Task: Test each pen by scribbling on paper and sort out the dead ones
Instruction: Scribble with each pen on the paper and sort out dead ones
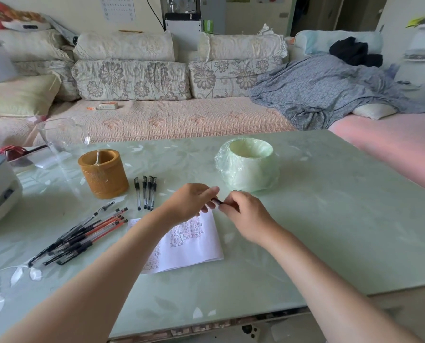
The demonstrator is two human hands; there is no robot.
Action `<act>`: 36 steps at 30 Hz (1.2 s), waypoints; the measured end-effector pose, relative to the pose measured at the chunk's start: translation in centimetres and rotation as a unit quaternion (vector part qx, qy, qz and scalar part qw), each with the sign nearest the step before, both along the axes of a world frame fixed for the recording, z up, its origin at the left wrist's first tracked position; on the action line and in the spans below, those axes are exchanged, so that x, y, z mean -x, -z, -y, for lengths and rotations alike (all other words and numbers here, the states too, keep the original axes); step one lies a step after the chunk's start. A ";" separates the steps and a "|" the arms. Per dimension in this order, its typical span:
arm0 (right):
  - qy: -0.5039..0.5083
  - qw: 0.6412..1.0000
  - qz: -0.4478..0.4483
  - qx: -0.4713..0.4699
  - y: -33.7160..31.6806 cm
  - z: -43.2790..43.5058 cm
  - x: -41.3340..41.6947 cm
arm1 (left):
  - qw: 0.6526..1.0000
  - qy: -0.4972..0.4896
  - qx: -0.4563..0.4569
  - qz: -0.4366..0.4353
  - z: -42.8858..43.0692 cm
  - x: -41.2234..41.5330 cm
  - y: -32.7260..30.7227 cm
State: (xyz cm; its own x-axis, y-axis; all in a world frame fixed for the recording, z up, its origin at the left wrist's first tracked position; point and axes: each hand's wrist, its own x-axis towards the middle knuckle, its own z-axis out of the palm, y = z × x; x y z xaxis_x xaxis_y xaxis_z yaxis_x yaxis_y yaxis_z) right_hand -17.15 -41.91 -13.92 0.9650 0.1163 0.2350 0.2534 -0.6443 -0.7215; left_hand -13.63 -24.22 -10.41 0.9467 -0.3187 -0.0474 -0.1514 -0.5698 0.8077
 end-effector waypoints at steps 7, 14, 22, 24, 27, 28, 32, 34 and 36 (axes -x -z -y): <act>0.113 0.991 0.046 -0.060 -1.6 1.3 -2.6 | 0.968 0.012 -0.221 0.117 -1.7 -2.6 4.6; 0.151 0.971 0.174 -0.065 -9.4 1.7 -8.2 | 0.968 0.025 -0.224 0.112 -1.3 -3.6 5.1; 0.167 0.959 0.211 0.091 -11.4 1.9 -13.3 | 0.977 0.019 -0.195 0.090 -1.6 -4.1 5.7; 0.165 0.963 0.148 0.156 -9.8 2.1 -14.0 | 0.975 0.022 -0.198 0.097 -1.6 -4.1 5.8; 0.150 0.946 0.048 0.284 -8.2 2.4 -14.2 | 0.972 0.025 -0.205 0.108 -1.5 -4.0 5.8; 0.149 0.940 0.028 0.305 -8.2 2.3 -14.1 | 0.972 0.026 -0.206 0.110 -1.5 -4.0 5.8; 0.155 0.933 0.029 0.323 -9.0 2.1 -13.9 | 0.972 0.026 -0.207 0.112 -1.7 -4.1 5.8; 0.146 0.938 0.055 0.309 -9.6 1.5 -13.5 | 0.973 0.026 -0.202 0.111 -1.8 -4.0 5.7; 0.122 0.946 0.081 0.289 -9.9 0.2 -12.6 | 0.976 0.025 -0.185 0.108 -2.0 -3.9 5.5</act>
State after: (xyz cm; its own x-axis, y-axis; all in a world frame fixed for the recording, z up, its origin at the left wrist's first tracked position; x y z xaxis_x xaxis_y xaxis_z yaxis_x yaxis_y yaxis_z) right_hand -4.52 -42.13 -4.06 0.9367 0.0481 0.3468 0.1221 -0.9732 -0.1950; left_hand -9.71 -22.26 -15.92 0.9308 -0.3644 0.0301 -0.3308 -0.8044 0.4935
